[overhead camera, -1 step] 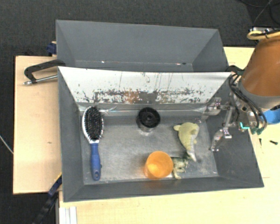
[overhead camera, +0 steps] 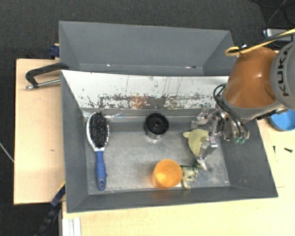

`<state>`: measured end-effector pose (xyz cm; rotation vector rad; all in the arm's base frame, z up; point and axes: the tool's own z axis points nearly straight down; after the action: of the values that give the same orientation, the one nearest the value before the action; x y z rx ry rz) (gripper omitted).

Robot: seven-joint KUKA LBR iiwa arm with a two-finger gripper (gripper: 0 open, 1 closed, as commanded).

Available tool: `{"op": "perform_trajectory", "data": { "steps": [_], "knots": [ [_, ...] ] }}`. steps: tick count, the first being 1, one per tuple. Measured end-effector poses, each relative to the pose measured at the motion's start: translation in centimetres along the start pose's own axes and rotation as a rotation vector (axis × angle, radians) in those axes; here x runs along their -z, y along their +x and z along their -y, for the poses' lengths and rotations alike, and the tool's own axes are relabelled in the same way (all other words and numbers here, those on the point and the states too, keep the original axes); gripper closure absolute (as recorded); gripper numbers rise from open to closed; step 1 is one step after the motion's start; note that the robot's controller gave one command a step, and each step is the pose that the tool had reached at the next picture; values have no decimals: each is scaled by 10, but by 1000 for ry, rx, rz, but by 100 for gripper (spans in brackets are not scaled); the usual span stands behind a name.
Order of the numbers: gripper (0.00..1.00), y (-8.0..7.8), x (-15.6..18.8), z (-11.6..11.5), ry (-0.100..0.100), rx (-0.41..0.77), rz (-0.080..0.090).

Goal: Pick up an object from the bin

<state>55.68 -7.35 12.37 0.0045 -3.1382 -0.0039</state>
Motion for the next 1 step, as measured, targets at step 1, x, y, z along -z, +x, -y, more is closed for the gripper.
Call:
{"op": "perform_trajectory", "data": {
  "steps": [1],
  "knots": [
    [0, -30, -49, 10, 3, 498, 7]
  ]
}}
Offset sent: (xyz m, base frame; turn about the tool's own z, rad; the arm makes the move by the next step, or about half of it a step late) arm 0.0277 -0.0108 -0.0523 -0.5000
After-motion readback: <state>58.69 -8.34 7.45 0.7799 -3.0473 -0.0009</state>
